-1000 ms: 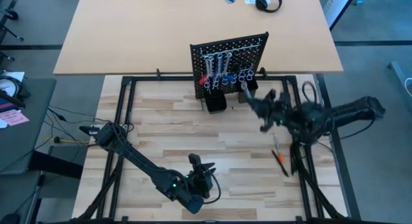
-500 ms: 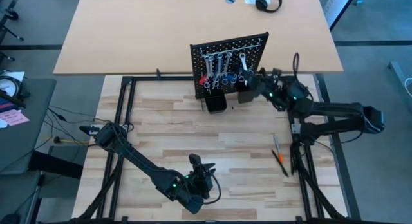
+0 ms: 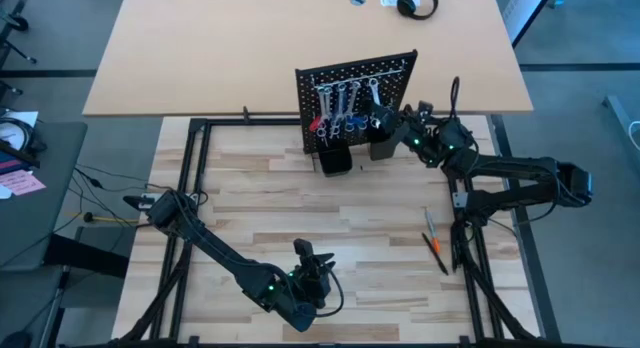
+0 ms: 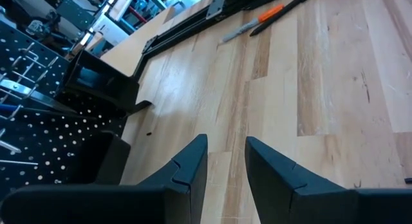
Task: Hang tools onto peg board
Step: Hang the wrench on the pegboard
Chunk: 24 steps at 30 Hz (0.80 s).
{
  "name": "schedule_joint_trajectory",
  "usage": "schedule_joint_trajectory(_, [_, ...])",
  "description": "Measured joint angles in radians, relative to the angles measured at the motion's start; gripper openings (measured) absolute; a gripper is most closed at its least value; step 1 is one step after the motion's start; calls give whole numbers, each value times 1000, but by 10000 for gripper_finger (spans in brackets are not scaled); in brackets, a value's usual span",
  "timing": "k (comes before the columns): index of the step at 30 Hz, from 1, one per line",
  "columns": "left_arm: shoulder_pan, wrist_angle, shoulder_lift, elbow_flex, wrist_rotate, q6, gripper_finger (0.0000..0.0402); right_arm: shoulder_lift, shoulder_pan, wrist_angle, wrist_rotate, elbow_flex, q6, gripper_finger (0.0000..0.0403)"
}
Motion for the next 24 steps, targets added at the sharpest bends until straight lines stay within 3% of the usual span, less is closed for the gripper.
schedule_joint_trajectory(9, [0, 0, 0, 0, 0, -1, 98, 19, -35, 5, -15, 1, 84, 22])
schedule_joint_trajectory(24, [0, 0, 0, 0, 0, -2, 98, 18, -44, 20, -85, 0, 79, 22])
